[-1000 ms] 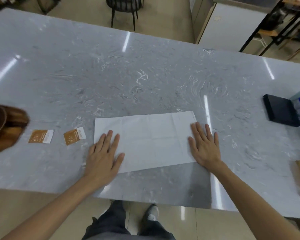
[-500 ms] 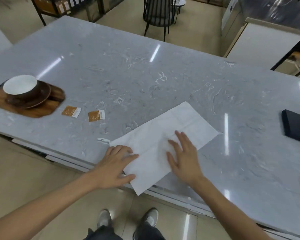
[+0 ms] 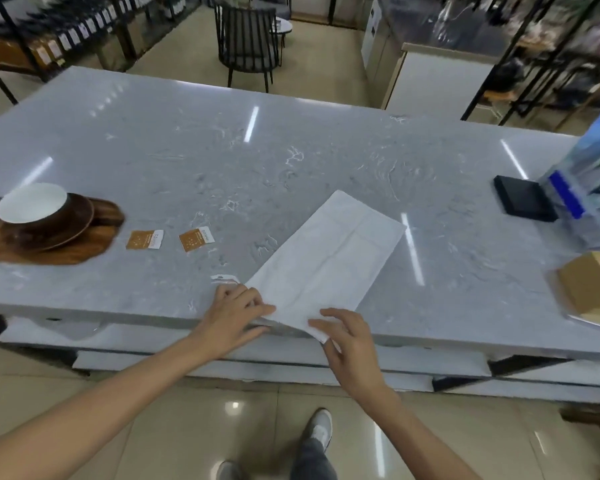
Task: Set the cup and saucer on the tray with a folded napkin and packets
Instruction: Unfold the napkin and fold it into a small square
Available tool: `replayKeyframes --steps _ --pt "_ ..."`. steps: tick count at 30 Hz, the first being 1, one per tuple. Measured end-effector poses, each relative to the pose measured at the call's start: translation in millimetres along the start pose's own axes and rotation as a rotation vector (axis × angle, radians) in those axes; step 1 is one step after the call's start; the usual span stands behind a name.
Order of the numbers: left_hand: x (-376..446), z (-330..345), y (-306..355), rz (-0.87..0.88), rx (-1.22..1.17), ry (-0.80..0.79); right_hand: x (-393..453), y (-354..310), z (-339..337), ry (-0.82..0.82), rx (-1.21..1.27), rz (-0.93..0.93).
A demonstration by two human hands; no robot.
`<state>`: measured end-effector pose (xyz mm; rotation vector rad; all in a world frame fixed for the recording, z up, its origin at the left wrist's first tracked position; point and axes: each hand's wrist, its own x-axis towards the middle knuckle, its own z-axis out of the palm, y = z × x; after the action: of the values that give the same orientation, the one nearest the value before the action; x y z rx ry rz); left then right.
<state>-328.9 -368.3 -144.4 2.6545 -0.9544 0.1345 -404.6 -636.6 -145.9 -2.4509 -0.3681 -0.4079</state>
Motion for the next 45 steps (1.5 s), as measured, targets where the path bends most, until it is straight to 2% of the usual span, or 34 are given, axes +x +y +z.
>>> replayKeyframes --steps 3,7,11,14,18,23,26,30,34,38,41,45 --pt "-9 1 1 0.026 -0.070 0.117 -5 -11 -19 0.064 0.005 0.047" --pt "-14 -12 8 0.056 -0.237 0.193 -15 -21 -49 0.103 0.090 0.117" --pt "-16 -43 26 -0.035 -0.530 0.250 -23 -30 -81 0.208 0.084 0.179" --pt "-9 -63 39 -0.109 -0.665 0.282 -26 -35 -98 0.293 0.143 0.240" --pt "15 -83 48 -0.155 -0.849 0.324 -17 -34 -112 0.353 0.302 0.430" --pt "85 -87 49 -0.220 -1.082 0.427 22 1 -124 0.361 0.368 0.466" --pt "135 -71 36 -0.285 -1.104 0.435 55 29 -127 0.386 0.381 0.506" --pt "200 -43 11 -0.334 -1.141 0.320 100 75 -123 0.379 0.413 0.585" --pt "250 -4 -16 -0.403 -1.004 0.225 130 133 -100 0.324 0.408 0.678" --pt "271 39 -33 -0.478 -0.773 0.095 142 180 -71 0.199 0.305 0.741" --pt "274 56 -36 -0.571 -0.675 0.116 141 196 -59 0.160 0.222 0.764" --pt "276 60 -37 -0.561 -0.616 0.119 138 201 -56 0.174 0.167 0.733"
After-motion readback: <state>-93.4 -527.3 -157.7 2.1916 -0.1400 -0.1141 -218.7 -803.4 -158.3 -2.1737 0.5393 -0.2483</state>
